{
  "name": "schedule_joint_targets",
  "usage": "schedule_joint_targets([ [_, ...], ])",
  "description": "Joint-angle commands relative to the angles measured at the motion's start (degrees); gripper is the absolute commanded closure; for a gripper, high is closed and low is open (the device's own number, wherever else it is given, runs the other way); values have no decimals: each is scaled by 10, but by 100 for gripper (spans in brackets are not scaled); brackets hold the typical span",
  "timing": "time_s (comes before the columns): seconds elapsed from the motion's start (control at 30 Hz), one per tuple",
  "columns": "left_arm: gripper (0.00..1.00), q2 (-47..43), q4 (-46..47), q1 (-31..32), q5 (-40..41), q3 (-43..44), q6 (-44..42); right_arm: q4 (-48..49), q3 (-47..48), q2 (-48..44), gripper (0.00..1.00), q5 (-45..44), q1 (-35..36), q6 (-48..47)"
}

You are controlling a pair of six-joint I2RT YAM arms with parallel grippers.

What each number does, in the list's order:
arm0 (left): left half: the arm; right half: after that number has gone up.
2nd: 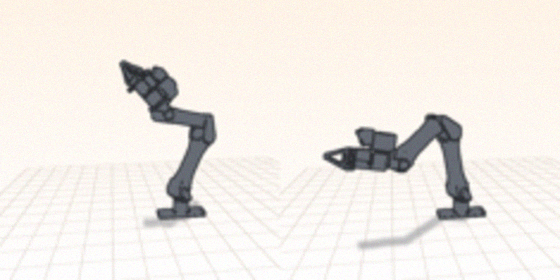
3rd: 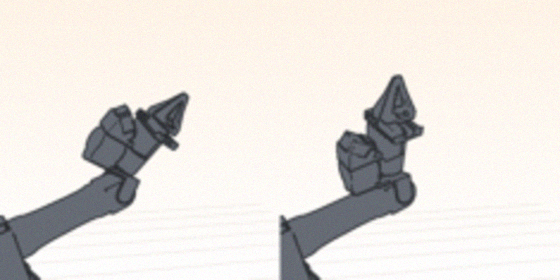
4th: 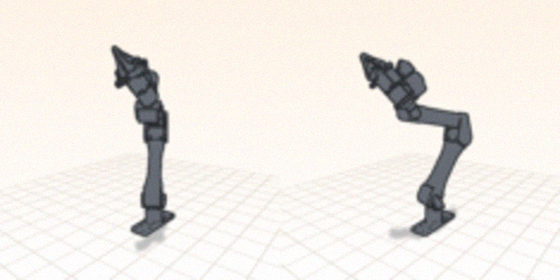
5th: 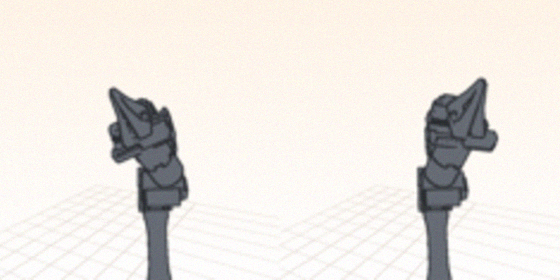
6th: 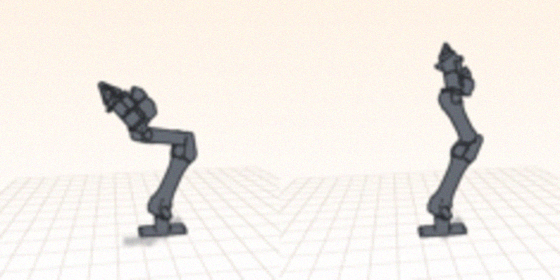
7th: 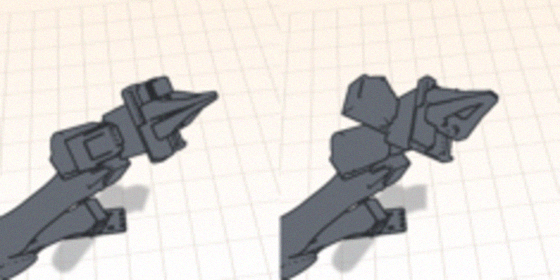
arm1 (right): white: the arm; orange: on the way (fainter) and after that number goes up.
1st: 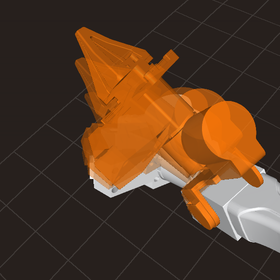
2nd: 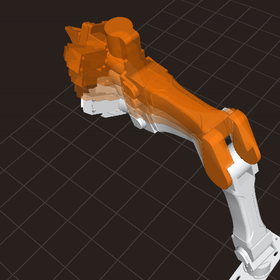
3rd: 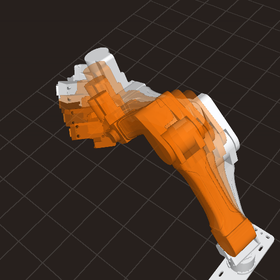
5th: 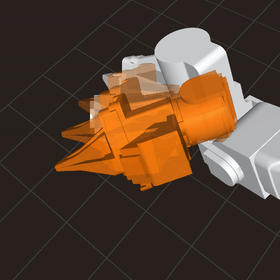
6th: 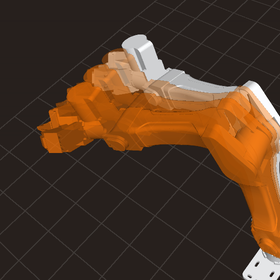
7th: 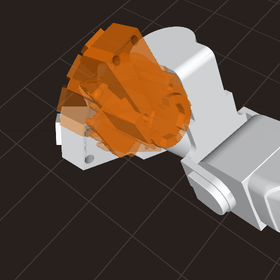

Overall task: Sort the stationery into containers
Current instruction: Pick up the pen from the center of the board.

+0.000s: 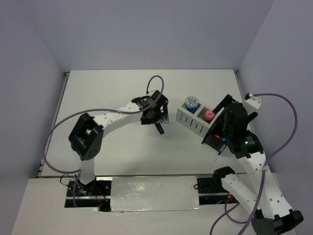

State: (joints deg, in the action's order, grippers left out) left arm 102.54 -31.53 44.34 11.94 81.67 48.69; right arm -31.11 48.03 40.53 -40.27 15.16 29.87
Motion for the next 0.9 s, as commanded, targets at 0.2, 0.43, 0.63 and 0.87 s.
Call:
schedule_joint_targets([
  [0.2, 5, 187, -244, 8, 87, 188, 182, -61, 62, -19, 0, 90, 7, -40],
  [0.43, 14, 231, -184, 8, 55, 164, 196, -61, 71, -27, 0, 155, 6, -63],
  [0.63, 18, 249, -166, 22, 53, 156, 203, -47, 72, -23, 0, 179, 6, -86],
  [0.87, 77, 241, -128, 24, 34, 93, 174, -28, 73, -16, 0, 214, 6, -81],
])
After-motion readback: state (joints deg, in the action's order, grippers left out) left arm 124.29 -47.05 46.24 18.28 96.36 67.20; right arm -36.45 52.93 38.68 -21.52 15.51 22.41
